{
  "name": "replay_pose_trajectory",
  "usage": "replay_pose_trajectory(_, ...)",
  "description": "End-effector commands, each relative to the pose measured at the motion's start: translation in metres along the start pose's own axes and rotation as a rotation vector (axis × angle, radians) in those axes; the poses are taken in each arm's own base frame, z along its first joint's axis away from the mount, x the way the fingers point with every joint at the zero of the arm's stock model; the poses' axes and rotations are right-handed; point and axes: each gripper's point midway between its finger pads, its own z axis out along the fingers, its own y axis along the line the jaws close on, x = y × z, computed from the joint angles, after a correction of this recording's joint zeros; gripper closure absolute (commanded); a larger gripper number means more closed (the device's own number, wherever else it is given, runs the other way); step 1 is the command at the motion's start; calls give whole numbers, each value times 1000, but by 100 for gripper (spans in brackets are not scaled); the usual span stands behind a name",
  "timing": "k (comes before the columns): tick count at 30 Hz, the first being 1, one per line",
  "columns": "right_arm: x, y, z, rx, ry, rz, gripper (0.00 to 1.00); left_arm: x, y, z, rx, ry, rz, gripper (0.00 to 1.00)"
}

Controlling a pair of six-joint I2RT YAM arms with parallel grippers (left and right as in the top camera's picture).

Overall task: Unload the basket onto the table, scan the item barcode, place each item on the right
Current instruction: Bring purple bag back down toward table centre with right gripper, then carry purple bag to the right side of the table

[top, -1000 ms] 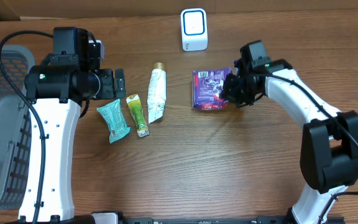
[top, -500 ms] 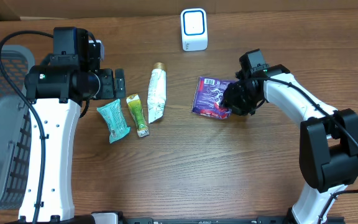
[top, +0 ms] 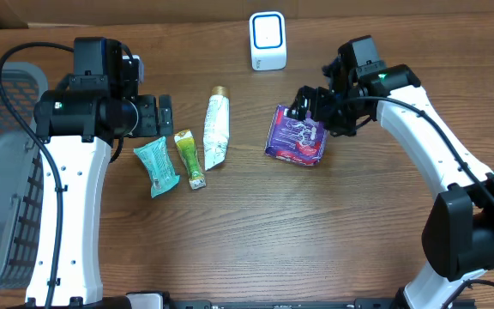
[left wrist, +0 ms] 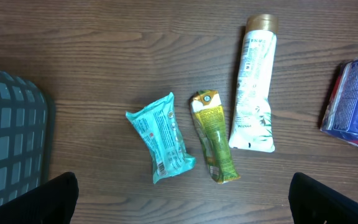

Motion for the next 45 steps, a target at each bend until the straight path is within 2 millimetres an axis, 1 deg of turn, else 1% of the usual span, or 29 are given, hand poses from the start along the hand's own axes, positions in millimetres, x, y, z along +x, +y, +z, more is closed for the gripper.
replay_pose_trajectory(1, -1, 39, -3, -116, -20, -94, 0, -3, -2, -1, 8, -5, 2, 0)
replay_pose_trajectory(5, -2, 62, 10, -123, -62, -168, 1, -3, -2, -1, 8, -5, 2, 1)
replay_pose_trajectory(8, -2, 71, 22, -70, -105, -157, 5, -3, -2, -1, 8, -5, 2, 0)
replay_pose_trajectory(11, -2, 84, 32, -61, -138, -163, 10, -3, -2, -1, 8, -5, 2, 0)
replay_pose_trajectory(15, -3, 94, 52, -57, -162, -151, 14, -3, -2, -1, 8, -6, 2, 0)
replay_pose_trajectory(19, -2, 93, 78, -60, -146, -136, 16, -3, -2, -1, 8, -5, 2, 0)
replay_pose_trajectory(22, -2, 84, 97, -47, -126, -106, 19, -3, -2, -1, 8, -5, 2, 0)
replay_pose_trajectory(26, -3, 74, 119, -36, -113, -102, 20, -3, -2, -1, 8, -5, 2, 0)
replay_pose_trajectory(29, -4, 67, 131, -20, -110, -96, 21, -3, -2, -1, 8, -5, 2, 0)
replay_pose_trajectory(31, -5, 60, 135, 6, -114, -91, 24, -3, -1, -1, 8, -5, 2, 0)
replay_pose_trajectory(33, -6, 50, 135, 58, -129, -82, 28, -3, -2, -1, 8, -5, 2, 0)
replay_pose_trajectory(35, -8, 33, 133, 128, -139, -47, 40, -3, -2, -1, 8, -5, 2, 1)
replay_pose_trajectory(36, -8, 24, 131, 167, -143, -11, 42, -3, -2, -1, 8, -5, 2, 0)
replay_pose_trajectory(37, -8, 12, 128, 206, -144, 32, 43, -3, -2, -1, 8, -5, 2, 0)
replay_pose_trajectory(40, -8, -12, 120, 266, -129, 108, 43, -3, -2, -1, 8, -5, 2, 0)
replay_pose_trajectory(45, -19, -55, 101, 325, -115, 208, 43, -3, -2, -1, 8, -5, 2, 1)
